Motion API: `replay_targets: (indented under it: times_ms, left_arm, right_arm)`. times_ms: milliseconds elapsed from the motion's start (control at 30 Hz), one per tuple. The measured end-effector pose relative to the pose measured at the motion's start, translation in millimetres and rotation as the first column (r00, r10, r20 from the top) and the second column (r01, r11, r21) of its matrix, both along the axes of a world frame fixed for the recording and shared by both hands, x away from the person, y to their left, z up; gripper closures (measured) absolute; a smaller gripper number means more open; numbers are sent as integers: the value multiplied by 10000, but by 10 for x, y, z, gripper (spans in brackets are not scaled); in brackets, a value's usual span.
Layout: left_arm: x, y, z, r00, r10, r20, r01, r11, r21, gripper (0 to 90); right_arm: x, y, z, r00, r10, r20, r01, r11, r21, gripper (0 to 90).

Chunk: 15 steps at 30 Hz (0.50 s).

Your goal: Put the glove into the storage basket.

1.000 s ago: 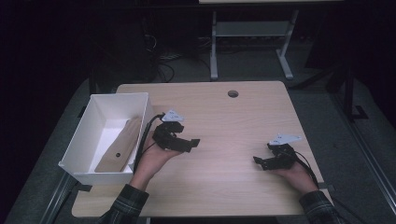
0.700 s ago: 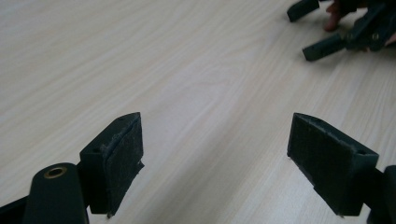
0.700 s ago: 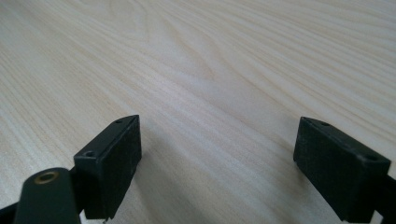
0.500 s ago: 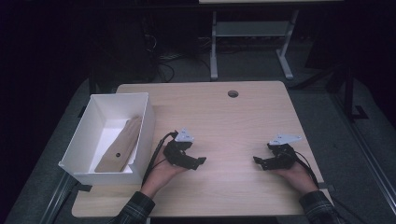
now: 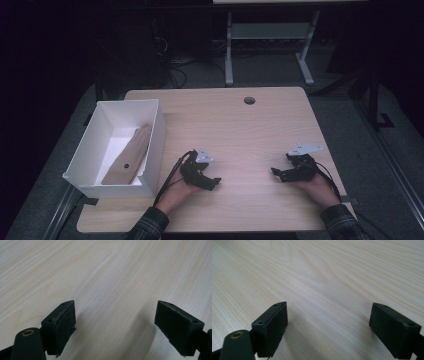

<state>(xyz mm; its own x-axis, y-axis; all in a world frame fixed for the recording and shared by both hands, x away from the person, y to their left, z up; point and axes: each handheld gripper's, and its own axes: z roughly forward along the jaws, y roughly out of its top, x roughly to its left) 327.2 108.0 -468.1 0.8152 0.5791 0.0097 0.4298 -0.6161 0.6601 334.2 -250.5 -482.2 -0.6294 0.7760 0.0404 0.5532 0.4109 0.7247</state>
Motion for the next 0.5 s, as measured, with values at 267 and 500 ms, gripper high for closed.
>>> replay_targets:
  times_ms: [267,500]
  left_arm:
    - [-12,37,-53,9999,-47,105,50,9995,-326,144]
    - [-26,63,-79,9995,-127,274,142,9983,-558,139]
  right_arm:
    - [0,0,0,10000,0,-3,0,10000,2,145]
    - [-1,-1,0,10000,20,0,-20,10000,-9,145]
